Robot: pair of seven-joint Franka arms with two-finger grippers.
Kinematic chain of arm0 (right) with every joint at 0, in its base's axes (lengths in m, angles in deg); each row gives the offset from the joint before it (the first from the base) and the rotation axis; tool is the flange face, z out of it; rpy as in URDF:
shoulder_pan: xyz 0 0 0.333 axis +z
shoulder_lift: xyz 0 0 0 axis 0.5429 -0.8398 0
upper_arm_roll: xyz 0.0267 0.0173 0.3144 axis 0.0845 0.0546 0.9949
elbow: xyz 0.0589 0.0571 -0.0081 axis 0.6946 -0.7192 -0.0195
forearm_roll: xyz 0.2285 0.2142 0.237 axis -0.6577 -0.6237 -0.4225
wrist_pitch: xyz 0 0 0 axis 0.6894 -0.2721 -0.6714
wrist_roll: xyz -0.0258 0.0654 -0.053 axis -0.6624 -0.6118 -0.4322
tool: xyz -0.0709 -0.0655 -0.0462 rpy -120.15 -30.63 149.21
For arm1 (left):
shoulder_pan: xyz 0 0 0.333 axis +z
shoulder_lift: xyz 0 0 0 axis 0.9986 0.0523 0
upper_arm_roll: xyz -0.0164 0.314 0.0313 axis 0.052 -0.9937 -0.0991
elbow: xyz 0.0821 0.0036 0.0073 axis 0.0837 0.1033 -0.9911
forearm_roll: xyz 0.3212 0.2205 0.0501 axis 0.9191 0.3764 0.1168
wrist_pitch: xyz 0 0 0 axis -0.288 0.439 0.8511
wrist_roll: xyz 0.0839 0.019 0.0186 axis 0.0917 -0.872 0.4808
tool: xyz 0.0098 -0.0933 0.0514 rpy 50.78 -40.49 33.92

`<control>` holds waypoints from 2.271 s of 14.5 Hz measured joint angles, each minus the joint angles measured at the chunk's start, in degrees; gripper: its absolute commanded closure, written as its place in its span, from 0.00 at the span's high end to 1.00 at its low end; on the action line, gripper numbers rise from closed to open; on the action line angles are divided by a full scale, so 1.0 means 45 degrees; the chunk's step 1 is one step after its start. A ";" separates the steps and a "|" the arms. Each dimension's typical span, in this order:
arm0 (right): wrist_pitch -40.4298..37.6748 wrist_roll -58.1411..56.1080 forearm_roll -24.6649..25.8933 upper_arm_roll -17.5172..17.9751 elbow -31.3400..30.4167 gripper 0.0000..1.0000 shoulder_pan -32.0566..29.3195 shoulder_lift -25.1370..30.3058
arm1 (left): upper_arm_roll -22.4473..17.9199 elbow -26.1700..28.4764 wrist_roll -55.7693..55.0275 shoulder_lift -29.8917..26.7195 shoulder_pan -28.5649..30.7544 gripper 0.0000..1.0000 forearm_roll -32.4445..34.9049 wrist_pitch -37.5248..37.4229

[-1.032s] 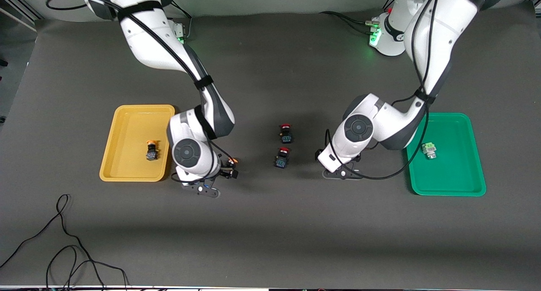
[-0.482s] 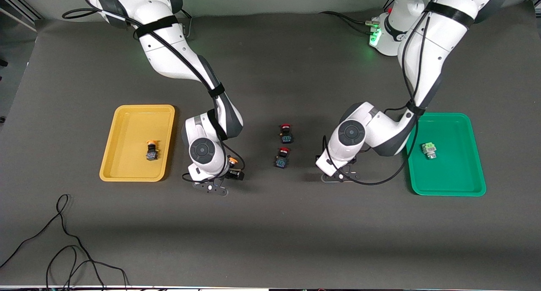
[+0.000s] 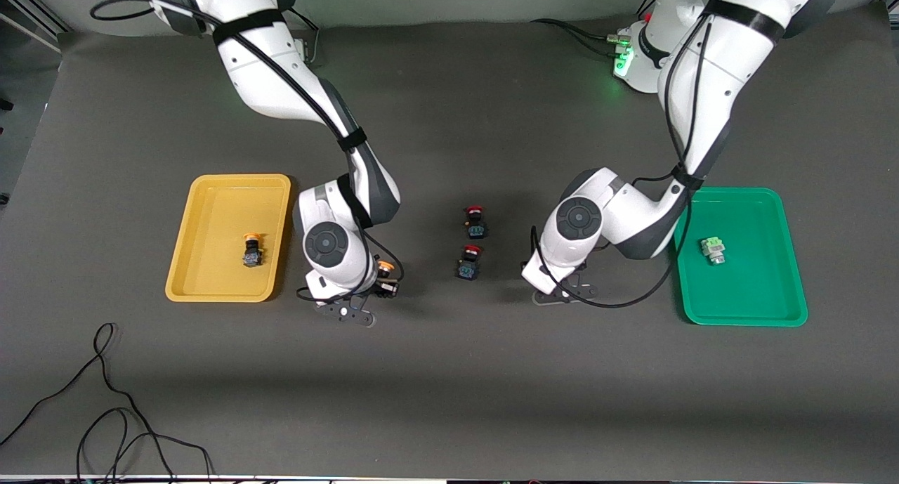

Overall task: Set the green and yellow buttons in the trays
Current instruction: 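Grasp and lift the white-orange and orange-based buttons with the left and right grippers, then drop the white-orange button in the green tray while the right gripper drops another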

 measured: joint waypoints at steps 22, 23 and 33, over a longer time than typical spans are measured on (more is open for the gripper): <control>0.2554 -1.5264 -0.2423 -0.5974 -0.7982 0.00 -0.0469 0.3515 | -0.0139 0.4408 1.2539 -0.4531 1.0446 0.24 -0.1831 0.0158; 0.2758 -1.5364 -0.2472 -0.5972 -0.8008 0.00 -0.0470 0.3427 | -0.0144 0.4996 1.2536 -0.4171 1.0687 0.26 -0.1449 0.1149; 0.3118 -1.5500 -0.2530 -0.5908 -0.8041 1.00 -0.0419 0.3131 | 0.0201 0.4414 1.2727 -0.3722 1.1276 1.00 -0.0615 -0.0031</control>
